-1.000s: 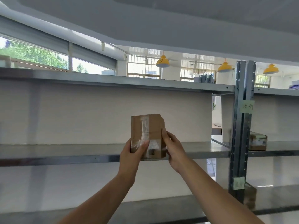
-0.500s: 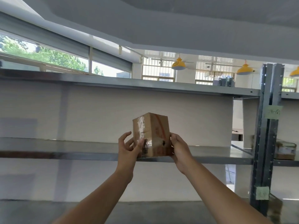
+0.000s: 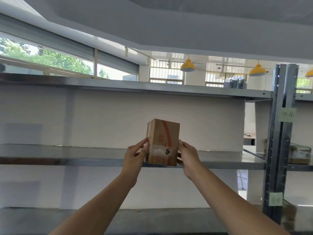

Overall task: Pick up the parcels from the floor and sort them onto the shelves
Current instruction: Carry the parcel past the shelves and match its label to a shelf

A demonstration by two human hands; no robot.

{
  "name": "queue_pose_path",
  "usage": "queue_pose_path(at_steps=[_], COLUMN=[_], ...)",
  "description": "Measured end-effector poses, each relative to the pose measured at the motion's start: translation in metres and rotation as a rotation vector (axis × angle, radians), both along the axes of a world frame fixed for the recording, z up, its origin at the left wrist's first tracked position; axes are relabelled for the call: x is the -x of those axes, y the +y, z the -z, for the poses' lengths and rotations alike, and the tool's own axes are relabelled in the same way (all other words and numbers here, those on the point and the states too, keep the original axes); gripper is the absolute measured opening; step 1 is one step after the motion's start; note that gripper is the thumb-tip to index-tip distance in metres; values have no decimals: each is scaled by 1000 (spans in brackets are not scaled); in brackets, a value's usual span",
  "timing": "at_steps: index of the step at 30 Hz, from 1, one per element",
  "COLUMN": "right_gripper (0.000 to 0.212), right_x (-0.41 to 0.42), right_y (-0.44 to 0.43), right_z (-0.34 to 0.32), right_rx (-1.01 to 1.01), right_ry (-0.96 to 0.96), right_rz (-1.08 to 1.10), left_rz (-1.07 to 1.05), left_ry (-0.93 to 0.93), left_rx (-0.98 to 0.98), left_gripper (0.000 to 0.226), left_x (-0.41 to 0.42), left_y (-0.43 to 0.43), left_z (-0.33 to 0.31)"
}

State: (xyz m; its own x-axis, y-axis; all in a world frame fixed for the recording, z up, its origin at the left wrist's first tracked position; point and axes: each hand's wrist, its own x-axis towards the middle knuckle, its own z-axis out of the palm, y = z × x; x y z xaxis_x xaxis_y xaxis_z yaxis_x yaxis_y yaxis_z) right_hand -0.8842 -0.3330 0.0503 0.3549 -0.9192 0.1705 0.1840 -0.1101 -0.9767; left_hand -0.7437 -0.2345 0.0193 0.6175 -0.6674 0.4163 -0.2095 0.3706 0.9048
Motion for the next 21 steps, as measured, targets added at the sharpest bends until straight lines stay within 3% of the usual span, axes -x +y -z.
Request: queue_pose_path(at_steps=[9, 13, 21], right_gripper=[39, 50, 45], right_x=[15, 22, 35], right_y=[-3, -13, -13], right_z=[12, 7, 11], right_rx=[-105, -201, -219], right_ry=[41, 144, 71], right_rz=[36, 114, -48], left_rz=[53, 82, 60], left_ry=[5, -21, -54], left_rx=[-83, -87, -98], left_gripper=[18, 27, 30], left_x=[9, 12, 16], left_y=[-8, -11, -13], left_z=[21, 22, 21])
